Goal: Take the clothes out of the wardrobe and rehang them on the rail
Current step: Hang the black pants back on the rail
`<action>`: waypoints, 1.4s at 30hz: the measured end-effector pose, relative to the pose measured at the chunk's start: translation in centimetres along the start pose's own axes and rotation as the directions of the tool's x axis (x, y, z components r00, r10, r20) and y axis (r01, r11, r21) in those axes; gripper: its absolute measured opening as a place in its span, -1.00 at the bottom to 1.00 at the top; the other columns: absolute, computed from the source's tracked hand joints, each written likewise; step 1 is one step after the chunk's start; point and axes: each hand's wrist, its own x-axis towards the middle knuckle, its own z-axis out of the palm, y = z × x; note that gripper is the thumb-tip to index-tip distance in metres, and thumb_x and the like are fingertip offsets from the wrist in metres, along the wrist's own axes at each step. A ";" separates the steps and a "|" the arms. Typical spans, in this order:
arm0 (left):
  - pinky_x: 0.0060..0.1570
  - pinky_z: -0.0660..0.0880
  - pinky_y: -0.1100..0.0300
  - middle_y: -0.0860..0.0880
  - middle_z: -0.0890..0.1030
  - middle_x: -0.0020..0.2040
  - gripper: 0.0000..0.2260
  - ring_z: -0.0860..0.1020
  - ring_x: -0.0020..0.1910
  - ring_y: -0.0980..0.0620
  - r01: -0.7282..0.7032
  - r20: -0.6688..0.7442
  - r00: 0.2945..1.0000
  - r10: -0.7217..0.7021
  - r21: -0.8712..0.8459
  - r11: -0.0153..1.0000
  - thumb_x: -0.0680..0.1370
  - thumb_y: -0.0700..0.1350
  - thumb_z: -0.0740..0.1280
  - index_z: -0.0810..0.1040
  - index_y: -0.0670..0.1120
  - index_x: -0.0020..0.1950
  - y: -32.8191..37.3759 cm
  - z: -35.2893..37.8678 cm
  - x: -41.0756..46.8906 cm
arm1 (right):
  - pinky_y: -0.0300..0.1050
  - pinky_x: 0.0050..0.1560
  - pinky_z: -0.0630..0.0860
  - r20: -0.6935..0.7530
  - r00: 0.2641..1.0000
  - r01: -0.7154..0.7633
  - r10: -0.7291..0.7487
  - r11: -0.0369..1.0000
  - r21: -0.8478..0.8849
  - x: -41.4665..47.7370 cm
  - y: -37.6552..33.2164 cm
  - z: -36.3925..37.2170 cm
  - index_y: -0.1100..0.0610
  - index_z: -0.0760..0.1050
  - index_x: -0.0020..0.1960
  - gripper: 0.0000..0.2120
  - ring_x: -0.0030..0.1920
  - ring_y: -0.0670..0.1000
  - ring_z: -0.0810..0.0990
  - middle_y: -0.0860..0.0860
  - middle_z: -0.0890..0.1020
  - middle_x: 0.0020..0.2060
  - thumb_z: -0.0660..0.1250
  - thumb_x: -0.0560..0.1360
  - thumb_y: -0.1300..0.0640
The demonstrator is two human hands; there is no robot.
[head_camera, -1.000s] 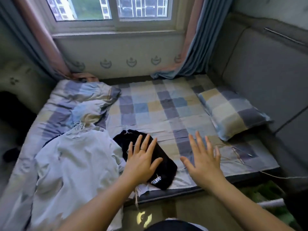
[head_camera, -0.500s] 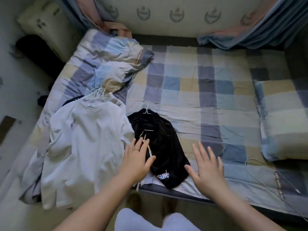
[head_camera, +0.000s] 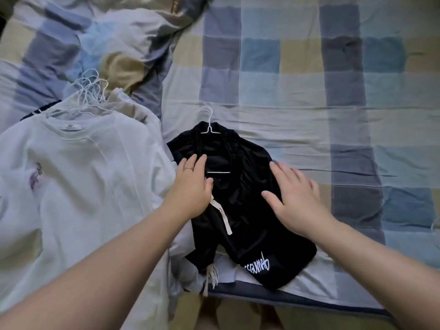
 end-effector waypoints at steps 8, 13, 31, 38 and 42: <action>0.52 -0.10 0.12 -0.26 0.13 0.58 -0.41 0.05 0.57 -0.16 -0.040 -0.006 0.999 0.042 0.208 0.977 0.59 -0.30 0.15 0.03 -0.23 0.60 -4.8 2.0 13.8 | 0.14 0.43 0.12 -0.057 0.998 0.020 -0.022 0.999 -0.035 14.7 -1.4 5.1 -0.05 0.03 0.57 -0.39 0.52 0.07 0.12 -0.08 0.15 0.54 0.11 0.60 -0.18; 0.29 0.24 0.01 -0.26 0.42 0.29 -0.68 0.35 0.32 -0.26 0.051 -0.019 0.999 -0.048 0.230 0.972 0.53 -0.28 0.19 0.31 -0.21 0.29 -7.5 2.7 19.8 | 0.14 0.35 0.25 -0.065 0.997 0.042 -0.045 0.998 -0.046 20.1 -2.0 7.4 -0.03 0.11 0.55 -0.45 0.43 0.15 0.29 0.01 0.33 0.46 0.10 0.61 -0.14; -0.04 0.41 -0.03 -0.23 0.53 0.09 -0.90 0.50 0.09 -0.27 0.003 -0.159 0.987 0.028 0.191 0.982 0.62 -0.09 0.21 0.36 -0.10 -0.03 -6.8 -1.1 18.4 | 0.13 -0.11 0.48 -0.362 0.930 0.106 -0.066 0.990 0.094 19.0 -0.9 3.1 0.15 0.45 0.01 -0.88 -0.01 0.26 0.52 0.14 0.53 -0.01 0.19 0.59 0.11; -0.13 0.30 0.05 -0.23 0.55 0.06 -0.93 0.50 0.07 -0.25 -0.083 -0.171 0.981 0.096 0.082 0.993 0.62 -0.12 0.22 0.34 -0.08 -0.01 -1.5 -7.7 11.4 | 0.16 -0.14 0.49 -0.447 0.892 0.154 -0.072 0.977 0.150 10.3 -0.6 -4.8 0.13 0.46 -0.01 -0.94 -0.06 0.26 0.53 0.13 0.54 -0.04 0.24 0.54 0.18; -0.16 0.20 0.08 -0.14 0.50 -0.06 -0.92 0.48 0.03 -0.21 -0.168 -0.205 0.966 0.157 -0.039 0.985 0.60 -0.18 0.24 0.35 -0.07 -0.05 0.8 -11.4 6.5 | 0.07 -0.17 0.44 -0.519 0.854 0.161 -0.038 0.968 0.194 3.9 -2.0 -9.4 0.16 0.48 -0.04 -0.92 -0.10 0.22 0.51 0.12 0.52 -0.10 0.22 0.52 0.25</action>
